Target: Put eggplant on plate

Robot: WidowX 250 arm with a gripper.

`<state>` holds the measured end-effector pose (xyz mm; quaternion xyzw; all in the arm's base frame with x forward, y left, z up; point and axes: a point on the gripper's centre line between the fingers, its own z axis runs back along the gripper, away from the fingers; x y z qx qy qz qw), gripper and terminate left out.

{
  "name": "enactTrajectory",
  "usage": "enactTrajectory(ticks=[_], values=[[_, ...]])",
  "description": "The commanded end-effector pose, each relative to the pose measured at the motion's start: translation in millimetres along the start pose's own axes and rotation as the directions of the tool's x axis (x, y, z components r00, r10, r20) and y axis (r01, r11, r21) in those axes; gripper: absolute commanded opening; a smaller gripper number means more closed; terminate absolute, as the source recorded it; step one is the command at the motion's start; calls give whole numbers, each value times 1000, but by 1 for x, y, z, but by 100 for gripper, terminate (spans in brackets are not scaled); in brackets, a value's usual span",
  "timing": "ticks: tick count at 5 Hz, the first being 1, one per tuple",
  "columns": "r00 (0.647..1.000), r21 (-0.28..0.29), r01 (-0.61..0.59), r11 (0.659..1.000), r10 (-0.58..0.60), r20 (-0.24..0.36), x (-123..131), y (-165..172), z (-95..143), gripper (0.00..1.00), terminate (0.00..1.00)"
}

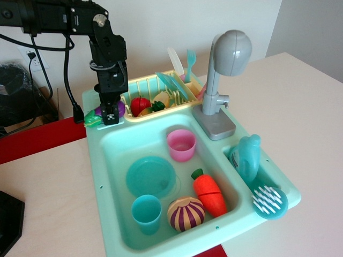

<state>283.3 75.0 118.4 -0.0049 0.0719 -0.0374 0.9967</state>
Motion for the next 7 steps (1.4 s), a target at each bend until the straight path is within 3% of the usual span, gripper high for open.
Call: enactTrajectory(ticks=[1, 3, 5, 7], values=[[991, 15, 61, 998, -62, 119, 8, -11, 32, 0, 0], [969, -6, 180, 984, -176, 172, 42, -62, 42, 0, 0], [957, -49, 262, 964, -253, 139, 56, -113, 16, 0, 0], [963, -23, 265, 964, -263, 68, 47, -110, -19, 0, 0]])
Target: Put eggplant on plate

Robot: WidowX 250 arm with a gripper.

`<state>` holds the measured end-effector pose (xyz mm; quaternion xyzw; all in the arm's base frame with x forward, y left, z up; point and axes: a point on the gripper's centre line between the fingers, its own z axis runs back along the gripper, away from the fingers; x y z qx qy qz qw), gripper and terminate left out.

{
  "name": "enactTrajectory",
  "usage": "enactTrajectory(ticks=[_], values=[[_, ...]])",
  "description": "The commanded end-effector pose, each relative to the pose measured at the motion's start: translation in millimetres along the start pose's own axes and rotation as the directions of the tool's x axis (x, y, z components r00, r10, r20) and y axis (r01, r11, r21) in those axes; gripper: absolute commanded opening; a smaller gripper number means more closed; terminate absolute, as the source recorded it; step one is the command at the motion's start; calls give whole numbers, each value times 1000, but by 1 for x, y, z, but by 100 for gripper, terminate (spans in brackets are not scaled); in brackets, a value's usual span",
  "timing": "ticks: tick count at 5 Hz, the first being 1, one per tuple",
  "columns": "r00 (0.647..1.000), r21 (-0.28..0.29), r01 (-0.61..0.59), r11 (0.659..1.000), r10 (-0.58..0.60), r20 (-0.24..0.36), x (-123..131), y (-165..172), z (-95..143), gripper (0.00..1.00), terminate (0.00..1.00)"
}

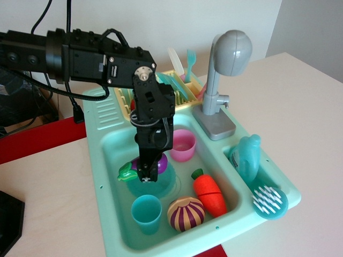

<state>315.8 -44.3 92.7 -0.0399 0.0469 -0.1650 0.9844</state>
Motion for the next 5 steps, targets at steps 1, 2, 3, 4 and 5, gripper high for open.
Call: enactTrajectory(ticks=[1, 2, 3, 4, 5], values=[[1000, 29, -9, 1000, 10, -7, -3, 9, -8, 0, 0], [1000, 45, -19, 999, 19, -3, -1, 8, -13, 0, 0], [998, 24, -55, 998, 54, 33, 1, 4, -8, 100, 0], [993, 5, -97, 995, 96, 72, -4, 2, 3, 100, 0], [990, 24, -103, 994, 100, 99, -11, 2, 21, 100, 0]])
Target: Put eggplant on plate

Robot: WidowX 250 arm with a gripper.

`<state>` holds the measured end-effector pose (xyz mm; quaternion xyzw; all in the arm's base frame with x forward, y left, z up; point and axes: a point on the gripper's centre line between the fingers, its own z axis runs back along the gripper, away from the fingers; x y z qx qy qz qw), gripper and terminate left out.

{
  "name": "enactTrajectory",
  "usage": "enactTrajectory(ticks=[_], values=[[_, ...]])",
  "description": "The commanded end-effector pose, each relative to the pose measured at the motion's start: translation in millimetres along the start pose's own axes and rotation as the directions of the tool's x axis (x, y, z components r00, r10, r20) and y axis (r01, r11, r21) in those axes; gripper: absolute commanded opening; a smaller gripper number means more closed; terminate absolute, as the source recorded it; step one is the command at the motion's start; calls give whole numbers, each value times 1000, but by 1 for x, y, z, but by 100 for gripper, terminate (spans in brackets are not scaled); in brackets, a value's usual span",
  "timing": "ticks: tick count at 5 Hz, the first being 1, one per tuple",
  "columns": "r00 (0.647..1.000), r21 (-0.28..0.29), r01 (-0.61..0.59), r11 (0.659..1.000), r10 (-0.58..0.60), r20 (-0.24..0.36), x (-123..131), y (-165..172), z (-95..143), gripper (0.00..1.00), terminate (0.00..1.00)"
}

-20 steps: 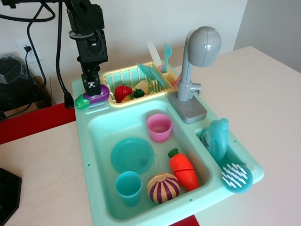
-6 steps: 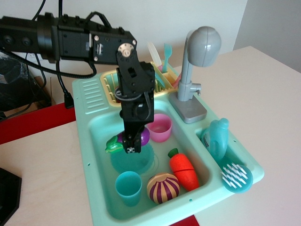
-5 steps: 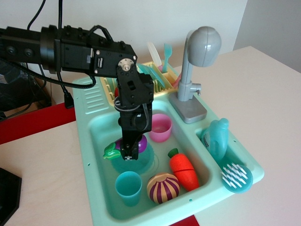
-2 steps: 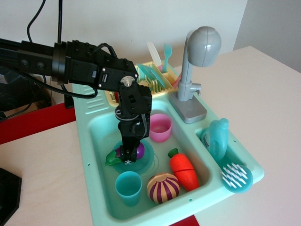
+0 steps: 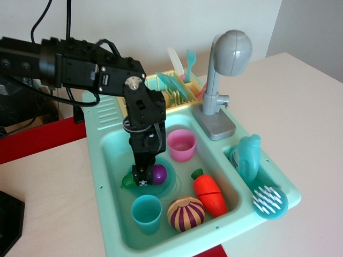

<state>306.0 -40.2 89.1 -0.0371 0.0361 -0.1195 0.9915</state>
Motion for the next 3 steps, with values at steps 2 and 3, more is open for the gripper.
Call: enactTrajectory(ticks=[2, 3], values=[[991, 68, -51, 996, 43, 123, -16, 36, 77, 100, 0], [990, 122, -104, 987, 91, 109, -29, 55, 89, 100, 100]])
